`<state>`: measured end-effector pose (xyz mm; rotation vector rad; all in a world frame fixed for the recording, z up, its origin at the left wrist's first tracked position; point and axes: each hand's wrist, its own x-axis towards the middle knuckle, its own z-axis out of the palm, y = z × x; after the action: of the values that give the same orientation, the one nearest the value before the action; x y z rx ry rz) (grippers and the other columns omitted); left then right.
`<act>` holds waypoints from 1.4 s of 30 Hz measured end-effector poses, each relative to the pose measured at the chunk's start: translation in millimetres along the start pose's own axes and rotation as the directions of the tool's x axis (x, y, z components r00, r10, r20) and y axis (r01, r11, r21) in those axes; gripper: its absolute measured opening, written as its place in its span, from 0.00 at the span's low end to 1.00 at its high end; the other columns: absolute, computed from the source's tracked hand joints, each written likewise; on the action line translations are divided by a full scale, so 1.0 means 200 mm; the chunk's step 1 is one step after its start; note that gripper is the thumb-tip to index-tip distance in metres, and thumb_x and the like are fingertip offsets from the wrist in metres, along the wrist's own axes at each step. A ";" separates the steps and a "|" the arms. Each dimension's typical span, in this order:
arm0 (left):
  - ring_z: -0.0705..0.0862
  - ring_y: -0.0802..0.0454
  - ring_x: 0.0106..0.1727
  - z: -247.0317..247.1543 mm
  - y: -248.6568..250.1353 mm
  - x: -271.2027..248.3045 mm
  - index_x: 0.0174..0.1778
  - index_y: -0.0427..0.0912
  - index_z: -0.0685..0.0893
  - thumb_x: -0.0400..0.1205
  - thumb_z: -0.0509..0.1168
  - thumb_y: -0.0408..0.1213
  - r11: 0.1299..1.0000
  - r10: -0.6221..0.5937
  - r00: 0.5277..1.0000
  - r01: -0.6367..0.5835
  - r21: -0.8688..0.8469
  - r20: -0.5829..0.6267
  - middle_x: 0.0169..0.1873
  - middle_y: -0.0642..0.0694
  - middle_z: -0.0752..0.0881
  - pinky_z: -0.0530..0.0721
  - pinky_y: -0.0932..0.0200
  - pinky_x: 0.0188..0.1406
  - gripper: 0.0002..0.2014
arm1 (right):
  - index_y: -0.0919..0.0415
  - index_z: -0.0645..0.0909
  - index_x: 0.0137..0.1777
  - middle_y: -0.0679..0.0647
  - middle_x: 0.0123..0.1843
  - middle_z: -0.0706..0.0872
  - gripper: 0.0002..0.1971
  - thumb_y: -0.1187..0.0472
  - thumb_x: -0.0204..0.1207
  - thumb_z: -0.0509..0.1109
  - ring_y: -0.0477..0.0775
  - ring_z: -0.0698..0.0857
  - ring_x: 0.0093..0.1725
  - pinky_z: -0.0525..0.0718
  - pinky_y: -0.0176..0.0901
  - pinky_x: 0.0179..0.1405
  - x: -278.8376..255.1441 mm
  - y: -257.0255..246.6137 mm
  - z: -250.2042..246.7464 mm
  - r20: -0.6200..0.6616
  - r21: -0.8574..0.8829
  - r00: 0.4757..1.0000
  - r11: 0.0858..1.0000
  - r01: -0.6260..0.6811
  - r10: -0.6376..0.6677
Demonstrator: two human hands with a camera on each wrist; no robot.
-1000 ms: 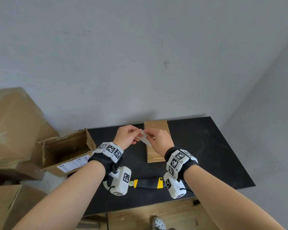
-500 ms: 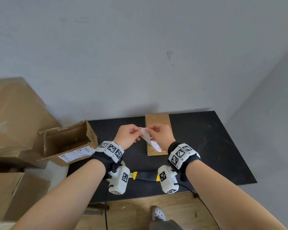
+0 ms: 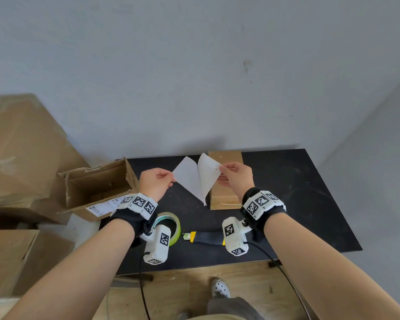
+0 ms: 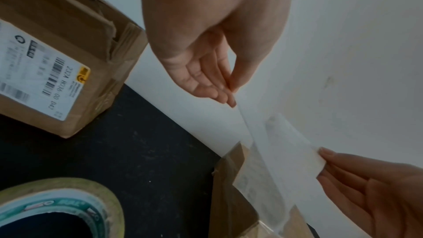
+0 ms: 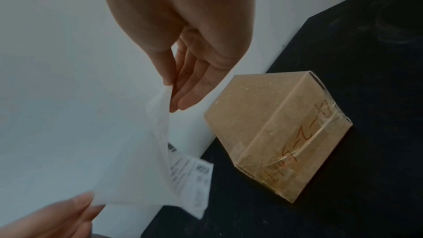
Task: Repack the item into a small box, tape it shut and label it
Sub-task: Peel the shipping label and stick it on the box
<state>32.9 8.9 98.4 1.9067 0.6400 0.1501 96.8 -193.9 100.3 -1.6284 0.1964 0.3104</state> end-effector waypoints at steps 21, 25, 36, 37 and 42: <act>0.88 0.52 0.40 0.06 -0.29 0.10 0.41 0.40 0.89 0.79 0.67 0.33 0.976 -0.188 0.975 0.199 0.093 -0.119 0.39 0.44 0.90 0.86 0.53 0.49 0.05 | 0.63 0.80 0.51 0.60 0.49 0.87 0.03 0.66 0.81 0.65 0.50 0.89 0.38 0.88 0.36 0.32 0.05 0.03 -0.16 -0.334 0.124 0.935 0.989 -0.086 0.123; 0.87 0.46 0.47 0.08 -0.25 0.10 0.50 0.40 0.87 0.79 0.68 0.39 0.952 -0.148 0.984 0.168 0.255 -0.097 0.47 0.42 0.90 0.81 0.55 0.45 0.08 | 0.64 0.80 0.53 0.59 0.49 0.87 0.05 0.64 0.81 0.65 0.51 0.90 0.38 0.87 0.36 0.31 0.05 0.01 -0.14 -0.306 0.110 0.946 0.991 -0.077 0.107; 0.84 0.54 0.46 0.20 0.04 0.00 0.46 0.46 0.86 0.77 0.71 0.46 0.916 0.237 0.961 -0.271 0.297 0.145 0.42 0.53 0.85 0.76 0.64 0.42 0.08 | 0.67 0.79 0.54 0.59 0.40 0.86 0.08 0.63 0.82 0.63 0.53 0.89 0.34 0.89 0.38 0.32 -0.03 -0.12 -0.03 -0.228 0.175 0.972 0.984 -0.022 0.063; 0.83 0.56 0.45 0.23 0.09 -0.03 0.47 0.46 0.85 0.75 0.73 0.49 0.899 0.271 0.946 -0.315 0.304 0.179 0.42 0.55 0.84 0.76 0.64 0.43 0.12 | 0.67 0.79 0.54 0.60 0.41 0.86 0.08 0.63 0.82 0.63 0.53 0.89 0.34 0.89 0.39 0.32 -0.05 -0.13 -0.02 -0.221 0.191 0.973 0.981 -0.019 0.062; 0.83 0.56 0.47 0.34 0.20 -0.09 0.52 0.46 0.84 0.74 0.72 0.53 0.843 0.291 0.919 -0.377 0.383 0.264 0.45 0.55 0.85 0.80 0.61 0.45 0.18 | 0.71 0.79 0.56 0.59 0.38 0.85 0.09 0.65 0.82 0.63 0.54 0.88 0.33 0.90 0.43 0.35 -0.09 -0.17 -0.02 -0.194 0.257 0.979 0.966 -0.014 0.065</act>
<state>59.0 -67.9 108.3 2.4180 0.2016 0.0416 91.1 -195.2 138.6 -1.4006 0.4072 0.1429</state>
